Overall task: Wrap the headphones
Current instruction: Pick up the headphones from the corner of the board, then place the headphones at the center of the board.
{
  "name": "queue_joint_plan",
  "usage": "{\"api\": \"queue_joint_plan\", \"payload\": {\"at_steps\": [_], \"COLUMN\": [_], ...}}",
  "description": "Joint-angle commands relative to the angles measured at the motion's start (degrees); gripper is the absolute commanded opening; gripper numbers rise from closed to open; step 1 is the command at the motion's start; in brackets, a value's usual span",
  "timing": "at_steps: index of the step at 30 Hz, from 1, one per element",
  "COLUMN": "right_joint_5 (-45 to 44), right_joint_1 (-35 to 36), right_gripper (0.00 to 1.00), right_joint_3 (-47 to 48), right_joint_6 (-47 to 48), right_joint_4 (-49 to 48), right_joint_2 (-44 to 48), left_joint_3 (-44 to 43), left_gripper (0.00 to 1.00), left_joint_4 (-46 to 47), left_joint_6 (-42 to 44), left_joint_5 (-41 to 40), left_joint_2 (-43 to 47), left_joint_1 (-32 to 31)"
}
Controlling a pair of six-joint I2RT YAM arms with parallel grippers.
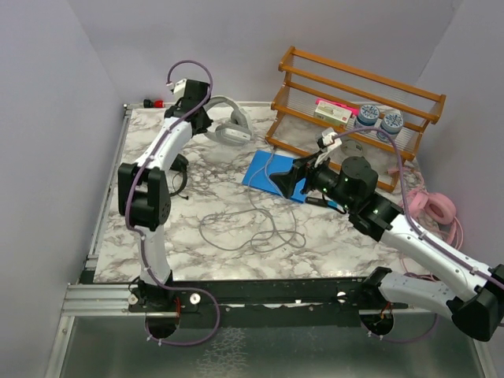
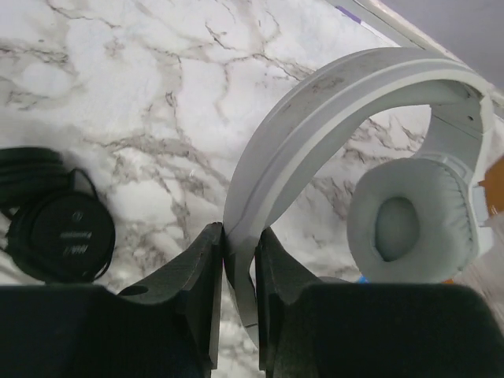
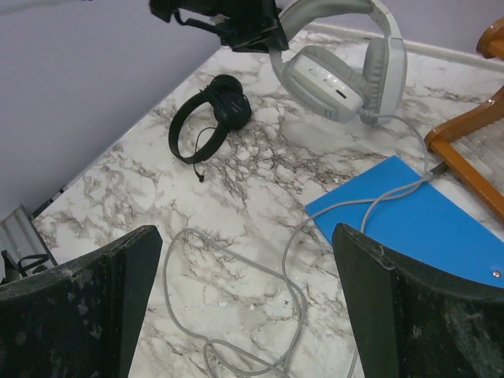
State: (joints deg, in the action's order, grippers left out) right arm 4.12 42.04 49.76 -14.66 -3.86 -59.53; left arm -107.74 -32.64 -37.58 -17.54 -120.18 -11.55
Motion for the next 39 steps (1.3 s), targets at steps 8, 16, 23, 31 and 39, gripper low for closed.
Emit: {"api": "queue_joint_plan", "payload": {"at_steps": [8,16,23,31,39], "right_joint_5": [-3.55,-11.79,-13.77,-14.13,-14.49], "right_joint_1": [0.23,0.23,0.23,0.23,0.23], "right_gripper": [1.0,1.0,1.0,0.99,0.99], "right_joint_3": [0.04,-1.52,-3.93,-4.81,-6.63], "right_joint_6": [1.38,-0.26,-3.8,-5.12,-5.83], "right_joint_4": [3.75,6.66,6.63,7.66,7.09], "right_joint_2": [6.04,6.22,5.62,5.78,5.83], "left_joint_3": [26.1,40.03,53.07,64.73,64.09], "left_gripper": [0.18,0.16,0.17,0.21,0.46], "left_joint_4": [5.14,2.43,7.36,16.18,16.33], "left_joint_6": [-0.99,-10.4,-24.16,-36.61,-31.3], "left_joint_5": [4.93,10.35,3.57,-3.45,-2.06], "left_joint_2": [34.8,49.53,53.34,50.2,43.46], "left_joint_1": [-2.73,-10.6,-22.56,-29.55,-31.76]}}
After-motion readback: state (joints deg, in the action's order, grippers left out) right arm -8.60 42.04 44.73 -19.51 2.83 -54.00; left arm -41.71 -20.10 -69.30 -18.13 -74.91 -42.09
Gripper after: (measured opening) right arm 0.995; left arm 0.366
